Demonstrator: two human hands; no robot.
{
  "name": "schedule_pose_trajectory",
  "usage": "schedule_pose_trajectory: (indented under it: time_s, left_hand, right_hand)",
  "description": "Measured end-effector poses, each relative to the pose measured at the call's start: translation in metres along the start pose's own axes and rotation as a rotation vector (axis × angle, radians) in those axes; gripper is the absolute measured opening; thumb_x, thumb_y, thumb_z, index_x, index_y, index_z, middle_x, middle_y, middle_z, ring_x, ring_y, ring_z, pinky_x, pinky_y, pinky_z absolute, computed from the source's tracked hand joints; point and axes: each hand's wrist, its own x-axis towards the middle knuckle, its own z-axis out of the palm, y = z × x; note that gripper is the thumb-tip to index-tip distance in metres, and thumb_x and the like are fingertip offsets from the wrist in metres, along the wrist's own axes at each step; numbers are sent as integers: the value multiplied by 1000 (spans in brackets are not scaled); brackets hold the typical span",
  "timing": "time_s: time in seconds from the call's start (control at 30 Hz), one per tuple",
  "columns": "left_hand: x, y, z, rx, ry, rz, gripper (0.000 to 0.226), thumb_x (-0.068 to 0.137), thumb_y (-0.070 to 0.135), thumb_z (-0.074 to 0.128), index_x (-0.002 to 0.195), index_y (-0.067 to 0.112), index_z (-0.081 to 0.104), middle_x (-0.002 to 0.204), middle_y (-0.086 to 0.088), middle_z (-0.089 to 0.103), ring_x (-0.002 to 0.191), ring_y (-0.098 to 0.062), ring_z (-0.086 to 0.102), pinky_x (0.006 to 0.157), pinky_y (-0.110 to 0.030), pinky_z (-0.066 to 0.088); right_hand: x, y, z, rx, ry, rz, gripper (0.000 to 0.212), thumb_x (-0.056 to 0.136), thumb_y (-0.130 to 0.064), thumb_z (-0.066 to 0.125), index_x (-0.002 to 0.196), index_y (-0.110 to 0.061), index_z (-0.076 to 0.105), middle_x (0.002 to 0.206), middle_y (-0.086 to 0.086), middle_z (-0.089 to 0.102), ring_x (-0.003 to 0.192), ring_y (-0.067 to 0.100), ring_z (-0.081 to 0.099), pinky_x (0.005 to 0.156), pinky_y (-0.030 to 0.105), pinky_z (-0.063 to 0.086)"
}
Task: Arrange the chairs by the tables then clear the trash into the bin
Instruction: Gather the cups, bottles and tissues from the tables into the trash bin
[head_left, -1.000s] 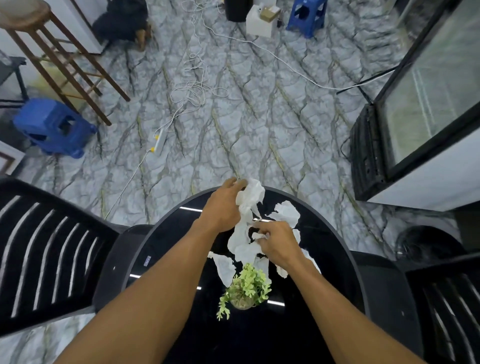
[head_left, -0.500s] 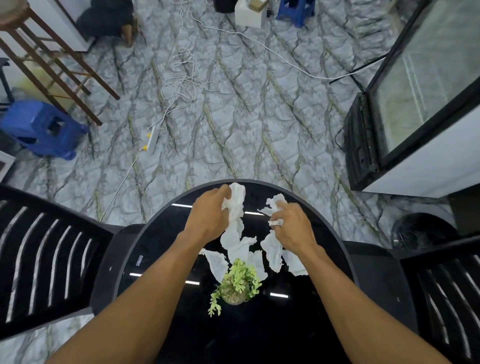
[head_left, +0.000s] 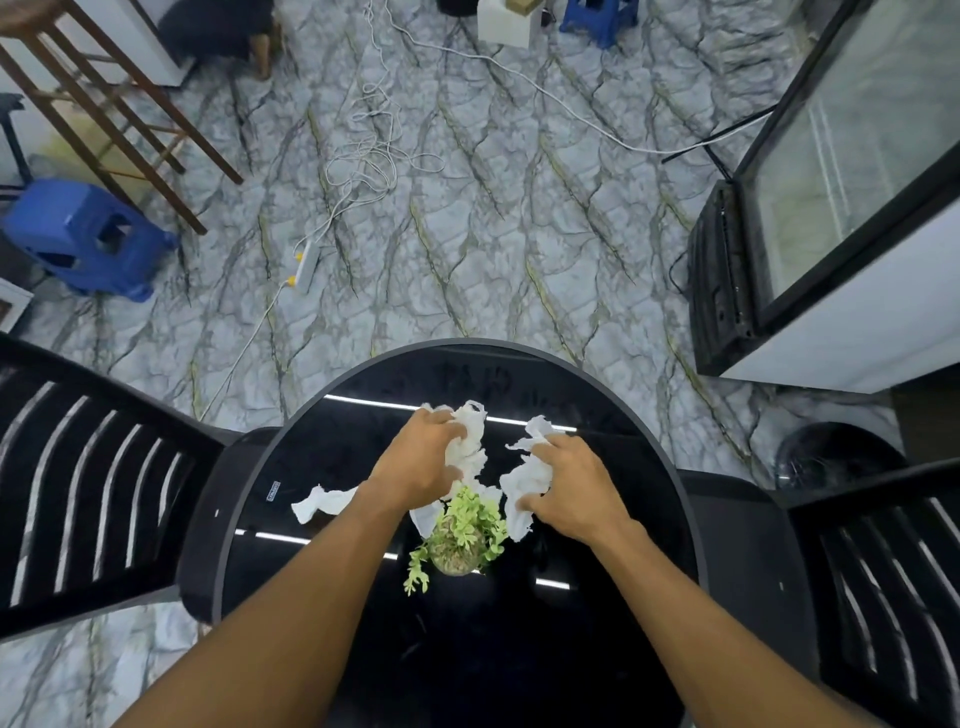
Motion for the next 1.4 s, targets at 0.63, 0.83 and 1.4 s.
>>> schedule_pose_trajectory:
  time_s: [0.63, 0.83, 1.4]
  left_hand:
    - [-12, 11, -8, -116, 503, 82, 31, 73, -16, 62, 94, 5, 68, 108, -1, 63, 105, -25, 53, 91, -29, 43]
    - [-40, -14, 0, -101, 467, 32, 25, 76, -4, 65, 97, 8, 69, 116, -1, 61, 112, -24, 52, 99, -35, 45]
    - [-62, -18, -3, -494, 522, -260, 29, 78, -4, 68, 101, 10, 76, 114, 6, 62, 112, -8, 52, 99, -21, 40]
  right_hand:
    - [-34, 42, -14, 137, 183, 105, 26, 81, -15, 68, 106, -16, 74, 121, -1, 68, 111, 18, 63, 93, 26, 50]
    - [-29, 26, 10, 7, 113, 57, 25, 84, -7, 71, 108, -15, 75, 115, -4, 66, 110, 18, 61, 86, 15, 42]
    - [46, -60, 8, 258, 127, -94, 40, 79, -8, 72, 117, -20, 71, 104, 1, 72, 99, 15, 64, 87, 23, 47]
